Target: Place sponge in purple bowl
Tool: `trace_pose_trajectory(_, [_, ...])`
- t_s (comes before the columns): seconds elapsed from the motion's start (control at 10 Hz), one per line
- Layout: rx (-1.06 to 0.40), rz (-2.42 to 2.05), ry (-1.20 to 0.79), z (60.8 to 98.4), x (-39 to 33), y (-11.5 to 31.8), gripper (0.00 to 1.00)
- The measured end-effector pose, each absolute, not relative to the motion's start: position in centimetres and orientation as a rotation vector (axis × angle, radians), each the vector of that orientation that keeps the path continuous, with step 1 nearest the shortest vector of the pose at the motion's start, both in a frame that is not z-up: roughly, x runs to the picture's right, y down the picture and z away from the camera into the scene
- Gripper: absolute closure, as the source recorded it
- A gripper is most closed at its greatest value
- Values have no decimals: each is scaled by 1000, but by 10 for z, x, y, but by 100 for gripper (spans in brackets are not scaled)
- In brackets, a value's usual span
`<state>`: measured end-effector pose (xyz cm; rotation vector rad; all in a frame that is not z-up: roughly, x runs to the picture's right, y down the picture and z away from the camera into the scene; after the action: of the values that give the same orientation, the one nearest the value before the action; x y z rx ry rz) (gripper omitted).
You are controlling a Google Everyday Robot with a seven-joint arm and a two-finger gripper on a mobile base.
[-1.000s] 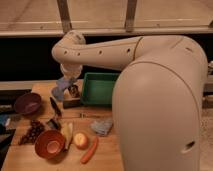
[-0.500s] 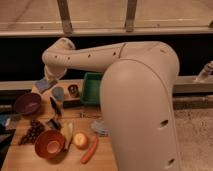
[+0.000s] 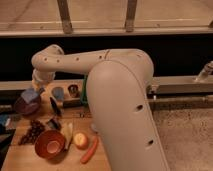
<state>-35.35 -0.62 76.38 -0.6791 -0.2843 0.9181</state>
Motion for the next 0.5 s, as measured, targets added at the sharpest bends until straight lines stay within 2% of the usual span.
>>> trace_pose_trajectory(0.5, [-678, 914, -288, 763, -355, -5, 100])
